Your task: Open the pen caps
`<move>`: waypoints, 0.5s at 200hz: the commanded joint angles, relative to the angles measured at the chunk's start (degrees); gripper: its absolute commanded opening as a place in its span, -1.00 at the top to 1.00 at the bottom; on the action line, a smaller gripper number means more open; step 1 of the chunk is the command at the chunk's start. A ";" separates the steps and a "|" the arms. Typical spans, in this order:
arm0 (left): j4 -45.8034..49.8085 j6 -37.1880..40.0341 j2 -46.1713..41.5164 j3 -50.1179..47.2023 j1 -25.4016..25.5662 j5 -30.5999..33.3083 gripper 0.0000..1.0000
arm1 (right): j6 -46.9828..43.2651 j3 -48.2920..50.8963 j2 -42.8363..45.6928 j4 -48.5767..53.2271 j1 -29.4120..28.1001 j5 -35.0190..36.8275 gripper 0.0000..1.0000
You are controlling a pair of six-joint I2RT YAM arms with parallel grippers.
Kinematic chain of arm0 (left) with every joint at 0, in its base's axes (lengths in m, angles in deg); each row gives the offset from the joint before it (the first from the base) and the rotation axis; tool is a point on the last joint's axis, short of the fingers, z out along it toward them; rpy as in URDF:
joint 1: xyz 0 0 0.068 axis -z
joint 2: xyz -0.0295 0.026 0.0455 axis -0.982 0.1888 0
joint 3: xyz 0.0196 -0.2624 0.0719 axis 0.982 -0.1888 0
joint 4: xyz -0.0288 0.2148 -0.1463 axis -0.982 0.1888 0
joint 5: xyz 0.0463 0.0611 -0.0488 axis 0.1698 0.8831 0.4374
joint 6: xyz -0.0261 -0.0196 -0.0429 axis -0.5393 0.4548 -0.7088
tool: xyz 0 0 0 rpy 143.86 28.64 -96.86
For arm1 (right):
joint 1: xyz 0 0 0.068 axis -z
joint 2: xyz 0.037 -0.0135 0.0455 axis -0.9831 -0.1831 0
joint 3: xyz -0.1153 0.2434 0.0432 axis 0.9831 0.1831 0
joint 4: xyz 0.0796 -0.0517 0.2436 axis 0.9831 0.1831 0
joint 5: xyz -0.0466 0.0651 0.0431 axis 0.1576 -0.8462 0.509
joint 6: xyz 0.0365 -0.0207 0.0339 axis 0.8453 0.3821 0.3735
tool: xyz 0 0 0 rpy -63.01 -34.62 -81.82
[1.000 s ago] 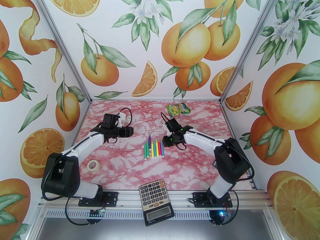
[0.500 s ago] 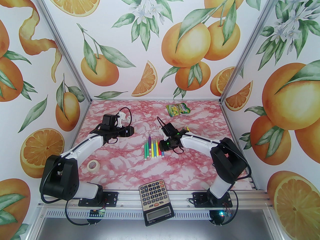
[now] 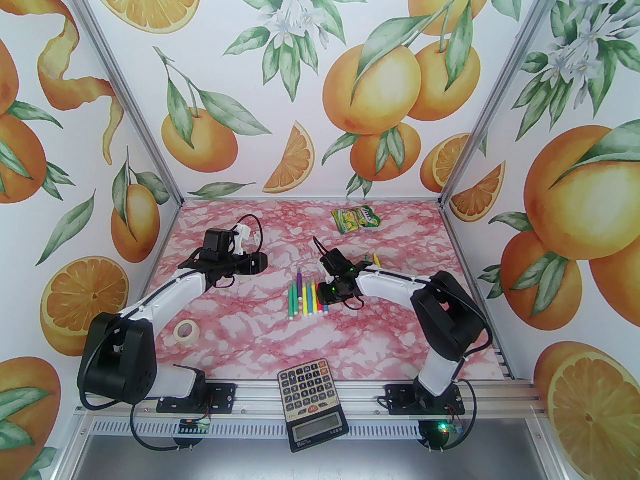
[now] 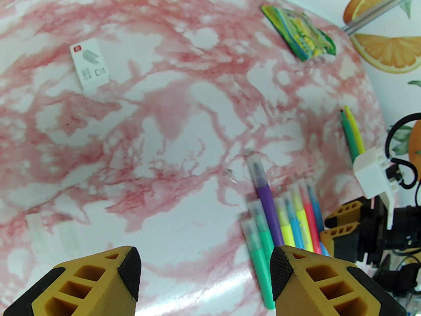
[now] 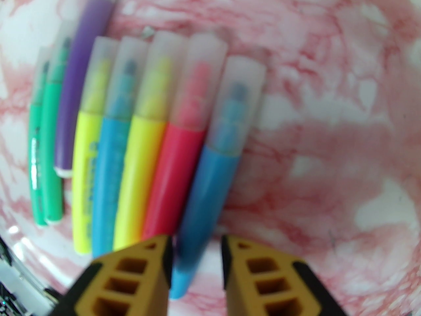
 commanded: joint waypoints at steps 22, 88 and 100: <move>-0.88 -0.28 -1.91 -0.76 -0.38 0.66 -0.37 | 1.05 -0.93 -1.56 1.70 -0.96 5.71 0.39; -0.89 -0.45 -2.38 -1.10 -0.41 2.36 -0.37 | 1.28 -2.57 -3.55 5.04 -1.58 12.49 0.41; -0.88 -0.39 -2.48 -1.14 -0.40 2.64 -0.37 | 1.32 -2.94 -4.20 5.49 -1.68 13.15 0.42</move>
